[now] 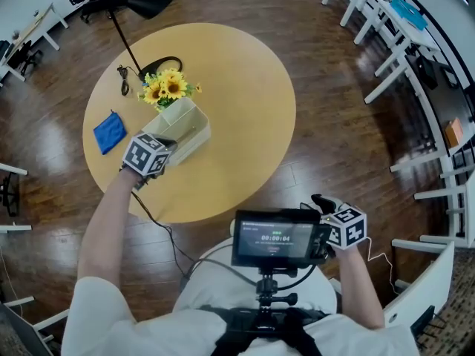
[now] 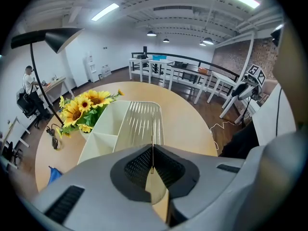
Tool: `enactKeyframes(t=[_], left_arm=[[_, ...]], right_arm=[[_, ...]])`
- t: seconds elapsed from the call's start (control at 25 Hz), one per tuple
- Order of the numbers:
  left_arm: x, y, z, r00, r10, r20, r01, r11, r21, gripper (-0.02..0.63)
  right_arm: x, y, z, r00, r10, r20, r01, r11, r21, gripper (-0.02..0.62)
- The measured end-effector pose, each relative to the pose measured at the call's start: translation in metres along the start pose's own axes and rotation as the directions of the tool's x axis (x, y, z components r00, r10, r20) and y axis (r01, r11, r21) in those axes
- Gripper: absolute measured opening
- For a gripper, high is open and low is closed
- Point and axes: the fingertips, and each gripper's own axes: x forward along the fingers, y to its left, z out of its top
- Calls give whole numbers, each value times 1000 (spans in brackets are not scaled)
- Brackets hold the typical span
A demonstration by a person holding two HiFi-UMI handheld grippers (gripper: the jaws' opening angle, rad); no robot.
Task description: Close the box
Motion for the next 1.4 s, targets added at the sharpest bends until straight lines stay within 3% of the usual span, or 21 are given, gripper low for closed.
enactKeyframes(t=[0.56, 0.8, 0.92, 1.04, 1.16, 1.4], left_arm=[[1, 2, -2, 1000, -20, 10, 21, 999, -37, 20], [-10, 6, 3, 998, 41, 39, -39, 998, -56, 49], [-32, 8, 14, 987, 130, 95, -123, 990, -75, 49], [-62, 4, 27, 952, 253, 170, -236, 965, -116, 49], [-89, -18, 21, 909, 367, 198, -330, 924, -194, 49], [-121, -107, -36, 833, 538, 129, -441, 787, -431, 49]], right_arm=[[5, -3, 3, 1000, 24, -7, -24, 999, -22, 190], [-2, -10, -3, 999, 33, -7, -33, 999, -32, 191], [-7, -15, -8, 999, 41, -7, -42, 998, -40, 191], [-10, -19, -12, 998, 62, -10, -63, 996, -58, 190], [-13, -19, -16, 995, 98, -18, -99, 991, -95, 191], [-31, -25, -18, 985, 170, -22, -171, 966, -192, 192]])
